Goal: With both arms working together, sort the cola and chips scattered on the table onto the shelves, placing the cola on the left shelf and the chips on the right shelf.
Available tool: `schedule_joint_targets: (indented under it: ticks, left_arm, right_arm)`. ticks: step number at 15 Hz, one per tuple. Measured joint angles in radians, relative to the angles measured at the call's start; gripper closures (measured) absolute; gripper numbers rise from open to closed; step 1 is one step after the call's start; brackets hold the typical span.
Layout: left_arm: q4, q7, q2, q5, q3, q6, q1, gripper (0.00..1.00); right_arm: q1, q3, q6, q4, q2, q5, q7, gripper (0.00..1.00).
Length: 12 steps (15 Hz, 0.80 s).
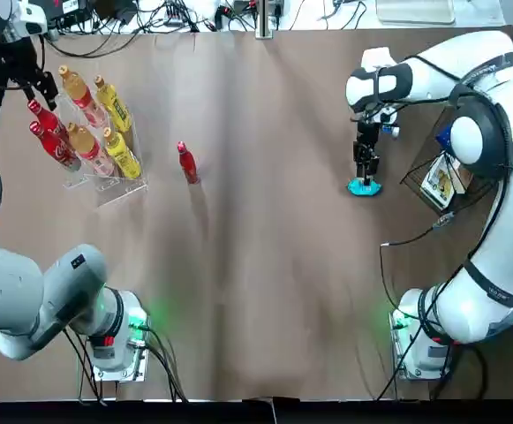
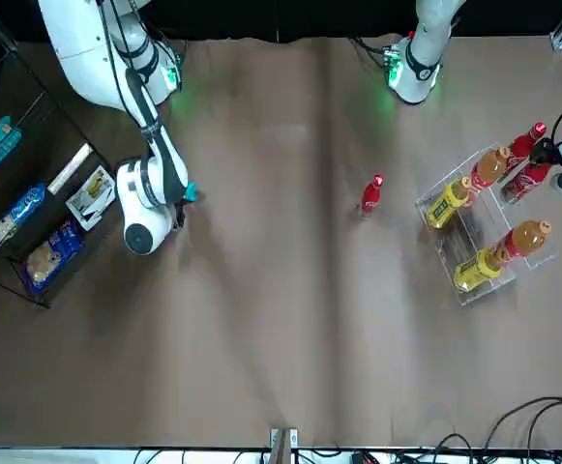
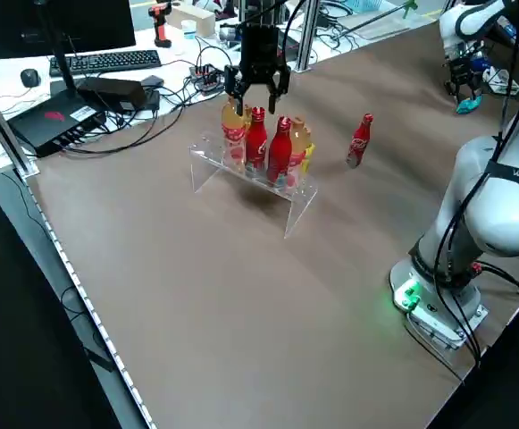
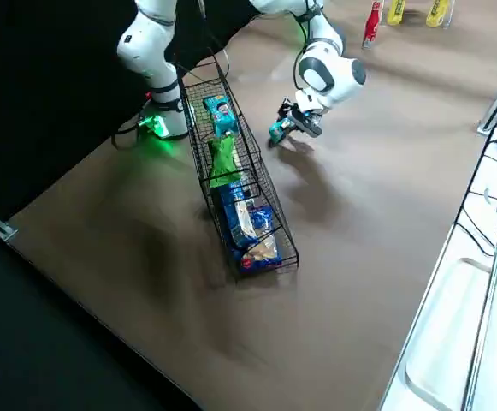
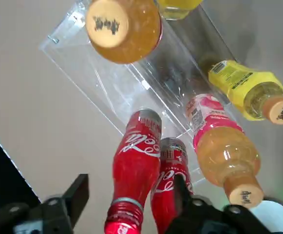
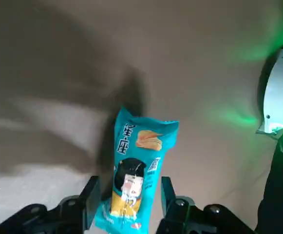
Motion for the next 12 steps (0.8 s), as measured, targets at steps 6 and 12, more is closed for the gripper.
schedule_joint_targets:
  ticks: [6, 12]
  left_arm:
    - [0.086, -0.120, -0.004, -0.007, -0.100, -0.001, -0.007, 0.00]
    - [0.080, -0.510, 0.027, -0.209, -0.383, -0.015, -0.035, 0.00]
  right_arm:
    - [0.029, 0.000, -0.011, -0.001, 0.046, 0.000, 0.049, 0.77]
    - [0.028, -0.022, -0.115, 0.121, 0.005, -0.009, 0.056, 0.84]
